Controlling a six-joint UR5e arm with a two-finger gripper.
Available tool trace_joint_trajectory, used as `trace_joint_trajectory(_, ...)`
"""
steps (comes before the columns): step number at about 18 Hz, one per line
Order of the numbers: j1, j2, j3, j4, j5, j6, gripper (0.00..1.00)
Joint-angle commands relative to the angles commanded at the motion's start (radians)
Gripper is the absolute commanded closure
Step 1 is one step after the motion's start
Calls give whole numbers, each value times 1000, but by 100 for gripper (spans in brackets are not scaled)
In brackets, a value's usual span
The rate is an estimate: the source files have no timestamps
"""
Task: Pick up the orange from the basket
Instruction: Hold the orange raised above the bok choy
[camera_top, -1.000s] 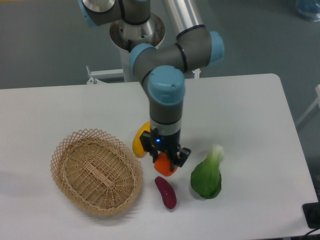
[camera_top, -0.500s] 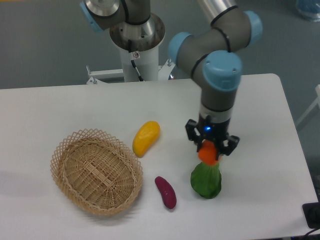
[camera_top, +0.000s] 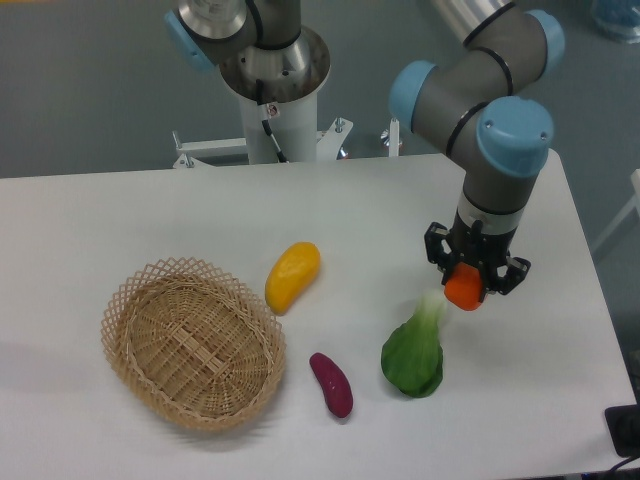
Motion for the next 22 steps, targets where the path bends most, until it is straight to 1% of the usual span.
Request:
trace_joint_trajectory(3,2,-12,8,2,0,64,53)
trace_joint_trajectory(8,2,-15,14,-1,31,71,52)
trace_joint_trajectory(13,2,-17,20,-1,32,74,52)
trace_joint_trajectory(16,2,-23,35,-17,66,130,52)
trace_joint_trajectory(22,0,-22,38,-18,67,130,52)
